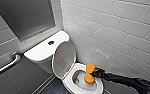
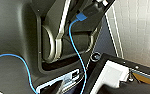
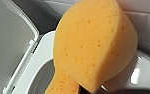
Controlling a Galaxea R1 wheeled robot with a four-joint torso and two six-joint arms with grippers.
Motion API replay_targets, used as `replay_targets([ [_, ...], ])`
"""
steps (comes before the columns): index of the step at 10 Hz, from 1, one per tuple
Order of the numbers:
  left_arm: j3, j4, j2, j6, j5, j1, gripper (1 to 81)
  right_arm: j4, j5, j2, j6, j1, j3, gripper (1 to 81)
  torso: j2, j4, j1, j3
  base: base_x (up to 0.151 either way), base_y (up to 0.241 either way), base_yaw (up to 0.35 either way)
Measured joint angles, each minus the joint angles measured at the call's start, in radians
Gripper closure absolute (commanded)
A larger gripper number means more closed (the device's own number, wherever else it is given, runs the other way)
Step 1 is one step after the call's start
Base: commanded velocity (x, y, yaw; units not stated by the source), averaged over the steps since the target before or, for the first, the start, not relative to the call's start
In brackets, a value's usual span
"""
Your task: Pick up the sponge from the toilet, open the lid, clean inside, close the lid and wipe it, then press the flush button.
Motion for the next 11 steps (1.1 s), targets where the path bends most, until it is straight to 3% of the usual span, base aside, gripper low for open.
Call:
replay_targets([
  [3, 0.001, 0.000, 0.005, 0.002, 0.000, 0.000, 1.0, 0.013, 0.061, -0.140, 0.021, -0.073, 0.143, 81.1, 0.000, 0.000, 0.000, 0.000, 0.000, 0.000, 0.000],
  [5, 0.002, 0.000, 0.005, 0.002, 0.000, 0.000, 1.0, 0.023, 0.168, -0.213, 0.042, -0.139, 0.219, 81.1, 0.000, 0.000, 0.000, 0.000, 0.000, 0.000, 0.000],
  [7, 0.002, 0.000, 0.006, 0.002, 0.000, 0.000, 1.0, 0.026, 0.212, -0.282, 0.053, -0.192, 0.307, 81.1, 0.000, 0.000, 0.000, 0.000, 0.000, 0.000, 0.000],
  [11, 0.004, 0.001, 0.024, 0.027, -0.001, 0.000, 1.0, 0.025, 0.177, -0.433, 0.059, -0.262, 0.505, 81.1, 0.000, 0.000, 0.000, 0.000, 0.000, 0.000, 0.000],
])
